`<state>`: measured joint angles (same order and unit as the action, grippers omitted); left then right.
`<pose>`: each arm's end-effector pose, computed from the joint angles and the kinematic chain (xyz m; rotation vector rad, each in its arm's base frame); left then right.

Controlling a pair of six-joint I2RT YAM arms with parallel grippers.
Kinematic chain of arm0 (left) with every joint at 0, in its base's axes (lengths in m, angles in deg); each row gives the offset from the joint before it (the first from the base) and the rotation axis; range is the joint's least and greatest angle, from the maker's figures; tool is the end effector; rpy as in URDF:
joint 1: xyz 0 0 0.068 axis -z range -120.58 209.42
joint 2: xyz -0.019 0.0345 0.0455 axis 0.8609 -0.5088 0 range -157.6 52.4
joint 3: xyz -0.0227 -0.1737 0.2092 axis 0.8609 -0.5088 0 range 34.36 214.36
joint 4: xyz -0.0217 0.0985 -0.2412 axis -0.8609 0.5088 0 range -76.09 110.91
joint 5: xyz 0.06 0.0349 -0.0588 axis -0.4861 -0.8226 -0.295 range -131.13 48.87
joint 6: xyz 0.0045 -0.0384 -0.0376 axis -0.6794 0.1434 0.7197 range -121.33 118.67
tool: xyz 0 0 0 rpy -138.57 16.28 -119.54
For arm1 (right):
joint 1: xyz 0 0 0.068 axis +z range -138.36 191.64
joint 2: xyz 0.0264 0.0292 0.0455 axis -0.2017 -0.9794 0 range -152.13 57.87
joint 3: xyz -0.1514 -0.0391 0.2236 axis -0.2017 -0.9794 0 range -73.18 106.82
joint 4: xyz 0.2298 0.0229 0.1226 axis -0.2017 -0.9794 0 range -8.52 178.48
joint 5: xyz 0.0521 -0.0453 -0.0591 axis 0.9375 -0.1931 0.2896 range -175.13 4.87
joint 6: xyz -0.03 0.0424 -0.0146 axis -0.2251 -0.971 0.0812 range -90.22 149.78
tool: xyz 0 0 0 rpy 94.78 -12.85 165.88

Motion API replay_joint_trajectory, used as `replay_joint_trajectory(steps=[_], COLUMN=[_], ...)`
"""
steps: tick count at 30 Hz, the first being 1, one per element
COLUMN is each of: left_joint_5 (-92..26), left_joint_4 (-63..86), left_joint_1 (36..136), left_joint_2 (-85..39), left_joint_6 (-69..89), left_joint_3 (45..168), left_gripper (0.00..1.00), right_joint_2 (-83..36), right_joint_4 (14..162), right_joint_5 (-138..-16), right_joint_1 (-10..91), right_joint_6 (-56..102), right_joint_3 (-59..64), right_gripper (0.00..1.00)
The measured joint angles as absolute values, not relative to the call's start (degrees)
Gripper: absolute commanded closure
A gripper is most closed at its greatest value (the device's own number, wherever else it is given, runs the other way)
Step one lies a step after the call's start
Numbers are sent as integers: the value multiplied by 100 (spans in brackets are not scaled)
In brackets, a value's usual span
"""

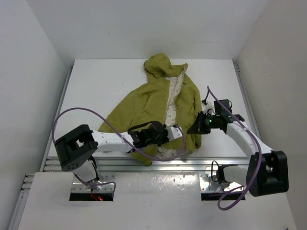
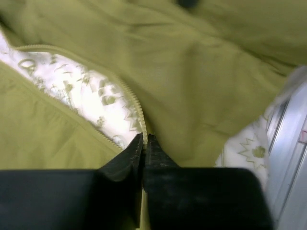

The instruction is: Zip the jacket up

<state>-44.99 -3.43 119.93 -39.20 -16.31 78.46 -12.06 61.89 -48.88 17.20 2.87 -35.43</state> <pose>0.1655 -0.2878 0.1823 1.2663 1.7029 -0.4066 0.2188 0.0425 0.1940 0.2491 2.6113 1.0252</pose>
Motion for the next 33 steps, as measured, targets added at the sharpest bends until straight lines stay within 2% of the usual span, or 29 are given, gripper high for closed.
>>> replay_joint_trajectory(steps=[5,6,7,8,9,10,11,18,22,29,33], left_joint_5=[-3996,-3830,-3688,-3548,-3406,-3227,-3103,-2580,-2510,-2136,-2152], left_joint_4=[-90,-18,22,48,65,76,96,-739,-1298,-2339,-2562], left_joint_1=[11473,11361,11280,11189,11130,11036,10983,10697,10550,10054,9967], left_joint_2=[-3605,-3544,-3485,-3415,-3338,-3233,-3135,-2119,-2068,-2530,-2663], left_joint_6=[-897,-735,-595,-451,-315,-149,28,1556,2561,4465,5116], left_joint_3=[8036,8125,8193,8241,8265,8270,8267,7601,7537,7533,7526], left_gripper=[100,100,100,100,100,100,100,100,100,100,100], right_joint_2=[-1044,-1007,-970,-937,-905,-870,-835,-472,-338,-859,-1259], right_joint_4=[6187,6187,6182,6182,6180,6178,6147,6574,8313,10040,10792], right_joint_5=[-4895,-4897,-4897,-4895,-4890,-4886,-4875,-4322,-3668,-3319,-3321], right_joint_1=[1541,1482,1427,1375,1322,1276,1202,435,378,1654,2011], right_joint_6=[363,383,383,398,396,424,440,-129,-1659,-3211,-3774], right_joint_3=[-3680,-3698,-3707,-3707,-3707,-3704,-3696,-3514,-3886,-4168,-4170], right_gripper=[100,88,72,50,35,14,11,11,11,8,7])
